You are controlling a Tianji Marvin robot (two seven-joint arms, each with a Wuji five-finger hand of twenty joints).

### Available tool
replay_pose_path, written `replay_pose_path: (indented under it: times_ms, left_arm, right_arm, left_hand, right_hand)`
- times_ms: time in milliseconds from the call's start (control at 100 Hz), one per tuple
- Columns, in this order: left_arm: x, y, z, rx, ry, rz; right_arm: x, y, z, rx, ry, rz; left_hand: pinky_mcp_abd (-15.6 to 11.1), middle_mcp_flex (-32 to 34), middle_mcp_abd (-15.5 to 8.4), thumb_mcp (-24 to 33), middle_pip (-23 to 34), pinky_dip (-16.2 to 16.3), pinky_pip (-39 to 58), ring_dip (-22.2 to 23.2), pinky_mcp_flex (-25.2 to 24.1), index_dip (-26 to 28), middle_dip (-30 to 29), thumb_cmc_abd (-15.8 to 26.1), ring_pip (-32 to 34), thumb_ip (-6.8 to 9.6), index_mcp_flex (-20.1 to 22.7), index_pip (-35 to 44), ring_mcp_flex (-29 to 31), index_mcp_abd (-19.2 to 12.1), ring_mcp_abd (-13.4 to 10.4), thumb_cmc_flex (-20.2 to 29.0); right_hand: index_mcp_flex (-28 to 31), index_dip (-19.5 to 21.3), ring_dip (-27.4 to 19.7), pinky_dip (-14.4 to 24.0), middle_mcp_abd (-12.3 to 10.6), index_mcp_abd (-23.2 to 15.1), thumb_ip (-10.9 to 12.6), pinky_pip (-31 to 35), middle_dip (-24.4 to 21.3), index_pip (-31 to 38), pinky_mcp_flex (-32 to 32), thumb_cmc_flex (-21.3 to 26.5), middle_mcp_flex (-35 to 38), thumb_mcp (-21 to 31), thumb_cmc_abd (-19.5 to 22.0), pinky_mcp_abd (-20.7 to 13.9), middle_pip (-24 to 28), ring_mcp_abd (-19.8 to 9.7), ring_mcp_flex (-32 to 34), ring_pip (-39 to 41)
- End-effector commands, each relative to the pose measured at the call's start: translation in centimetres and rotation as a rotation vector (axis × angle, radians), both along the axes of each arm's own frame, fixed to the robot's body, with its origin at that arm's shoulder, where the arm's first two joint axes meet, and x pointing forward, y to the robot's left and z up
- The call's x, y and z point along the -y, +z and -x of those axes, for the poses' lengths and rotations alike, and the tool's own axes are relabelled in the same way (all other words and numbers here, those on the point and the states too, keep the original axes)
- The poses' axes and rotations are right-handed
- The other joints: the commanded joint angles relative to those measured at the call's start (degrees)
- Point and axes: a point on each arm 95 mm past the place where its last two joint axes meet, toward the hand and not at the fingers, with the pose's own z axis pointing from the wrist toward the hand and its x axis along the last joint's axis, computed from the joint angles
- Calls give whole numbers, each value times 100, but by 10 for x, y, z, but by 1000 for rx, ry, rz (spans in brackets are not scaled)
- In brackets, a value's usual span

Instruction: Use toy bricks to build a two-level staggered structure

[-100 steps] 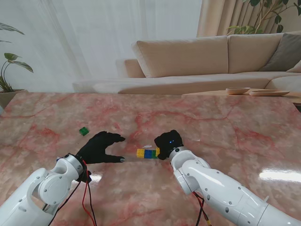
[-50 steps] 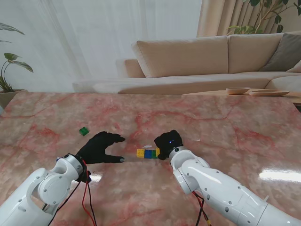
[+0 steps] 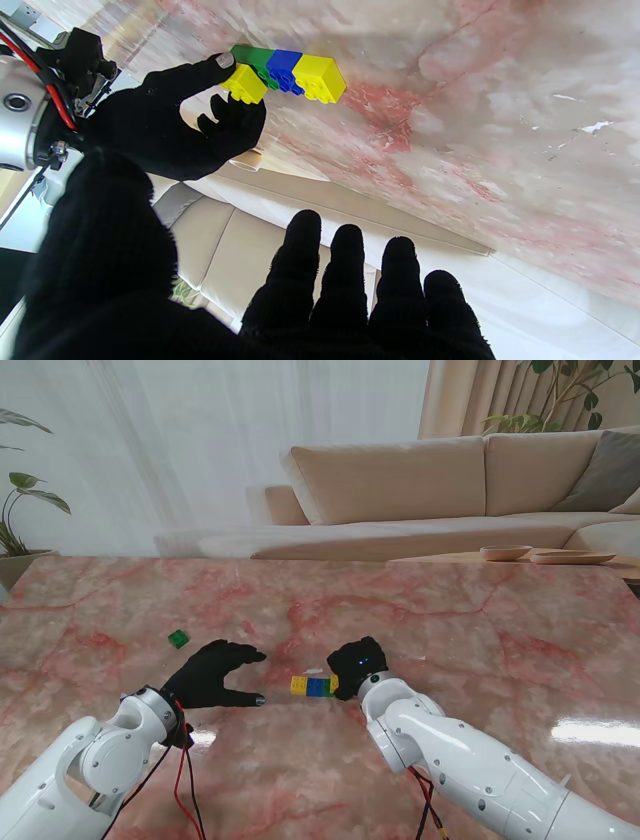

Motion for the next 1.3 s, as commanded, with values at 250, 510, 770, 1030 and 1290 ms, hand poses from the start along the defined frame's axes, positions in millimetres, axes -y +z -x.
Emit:
replay_pose_path:
  times_ms: [250, 510, 770, 1030, 1290]
  left_arm:
    - [0, -2, 2, -7, -1, -3]
    - [0, -2, 2, -7, -2, -2]
    - [-1, -1, 2, -6, -3, -4]
    - [-1, -1, 2, -8, -5, -2]
    - [-1, -1, 2, -8, -6, -1]
  right_arm:
    - [1, -7, 4, -32, -10, 22]
    - [1, -5, 4, -32, -16, 30]
    - [1, -4, 5, -38, -9, 38]
    - [2, -4, 5, -40, -8, 48]
    - [5, -1, 6, -34, -17, 56]
  left_hand:
    - [-272, -195, -3, 128, -120, 40, -243, -56, -13, -90, -71, 206, -143, 6, 12, -110, -197, 87, -266, 16]
    - [-267, -198, -7, 129, -124, 38, -258, -59, -21, -89, -73, 195, -147, 4, 9, -109, -199, 73, -271, 16]
    - [-272, -196, -12, 128, -131, 36, -287, -65, -30, -88, -77, 191, -157, 1, 11, -108, -203, 75, -274, 13]
    - [-267, -201, -20, 121, -135, 48, -307, -66, -26, -89, -79, 197, -161, -2, 1, -115, -204, 73, -276, 6]
    - [-274, -201, -14, 119, -128, 72, -288, -63, -11, -90, -76, 206, -156, 0, 3, -116, -205, 82, -267, 10]
  right_hand:
    - [132, 257, 73, 174, 36, -286, 195, -1, -196, 92, -126, 37, -175, 166, 260, -54, 44, -12, -226, 16]
    - [63, 835, 44, 290, 58, -24, 549, -185, -384, -841, -339, -146, -593, -27, 419, -118, 9, -32, -547, -115]
    - [-5, 1162, 26, 329, 57, 83, 917, -279, -431, -1298, -432, -186, -803, -492, 516, -139, -41, -48, -694, -181]
    - [-265, 1166, 7, 325, 84, 193, 976, -390, -466, -1493, -564, -287, -1085, -819, 504, -162, -148, -62, -901, -270]
    - [-734, 1096, -13, 337, 158, 407, 1074, -555, -568, -1838, -769, -371, -1669, -1007, 477, -219, -336, -95, -1255, -369]
